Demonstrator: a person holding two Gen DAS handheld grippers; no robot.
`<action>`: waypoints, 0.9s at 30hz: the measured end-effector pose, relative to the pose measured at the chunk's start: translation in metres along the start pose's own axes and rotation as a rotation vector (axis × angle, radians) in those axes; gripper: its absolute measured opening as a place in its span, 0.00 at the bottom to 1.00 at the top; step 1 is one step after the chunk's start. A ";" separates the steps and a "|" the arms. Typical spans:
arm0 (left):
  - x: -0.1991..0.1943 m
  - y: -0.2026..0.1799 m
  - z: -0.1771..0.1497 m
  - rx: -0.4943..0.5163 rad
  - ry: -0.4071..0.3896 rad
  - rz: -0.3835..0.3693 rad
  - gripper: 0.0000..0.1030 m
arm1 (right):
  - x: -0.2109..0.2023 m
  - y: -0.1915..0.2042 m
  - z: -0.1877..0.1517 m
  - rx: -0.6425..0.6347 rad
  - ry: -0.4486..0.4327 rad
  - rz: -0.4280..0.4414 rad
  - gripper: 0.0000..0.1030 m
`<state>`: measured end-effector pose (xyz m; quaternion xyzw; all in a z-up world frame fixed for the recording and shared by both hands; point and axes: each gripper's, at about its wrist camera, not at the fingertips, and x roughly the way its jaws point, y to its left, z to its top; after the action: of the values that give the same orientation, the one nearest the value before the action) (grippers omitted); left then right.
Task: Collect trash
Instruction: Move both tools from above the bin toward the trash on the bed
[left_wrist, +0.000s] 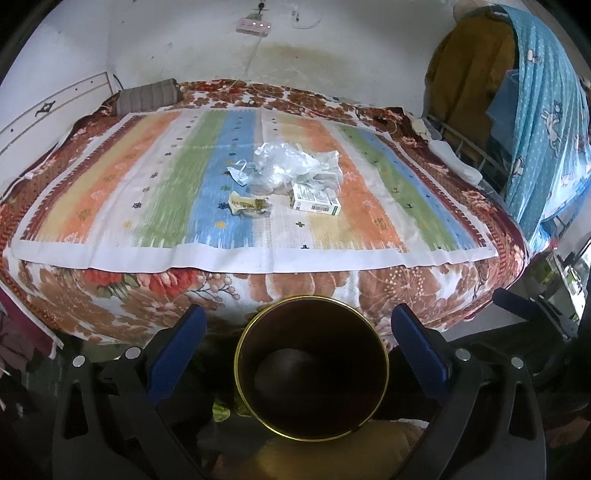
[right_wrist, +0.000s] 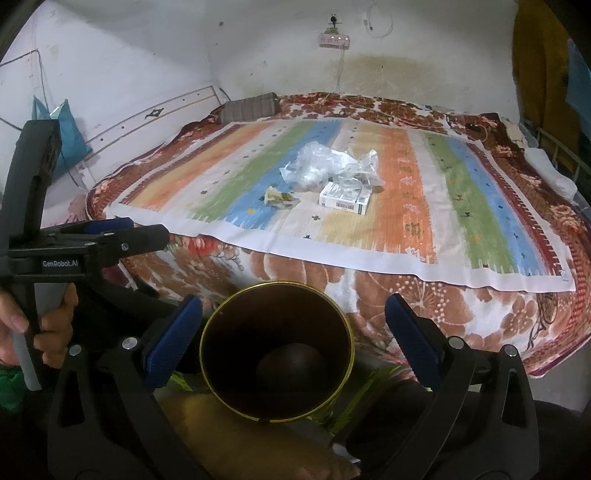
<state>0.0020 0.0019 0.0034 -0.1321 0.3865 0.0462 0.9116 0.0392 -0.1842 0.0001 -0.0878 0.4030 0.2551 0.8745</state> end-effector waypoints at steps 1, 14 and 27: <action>0.000 0.001 0.000 0.000 0.001 -0.001 0.94 | 0.000 0.000 0.000 0.000 0.001 -0.001 0.92; 0.003 0.008 -0.001 -0.025 0.013 0.001 0.95 | 0.002 -0.001 0.000 0.013 0.018 0.002 0.92; 0.007 0.014 0.003 -0.067 0.039 -0.028 0.94 | 0.007 -0.009 0.009 0.059 0.044 0.034 0.92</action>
<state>0.0059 0.0160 -0.0028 -0.1687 0.4008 0.0439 0.8994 0.0542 -0.1860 0.0003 -0.0607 0.4310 0.2558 0.8632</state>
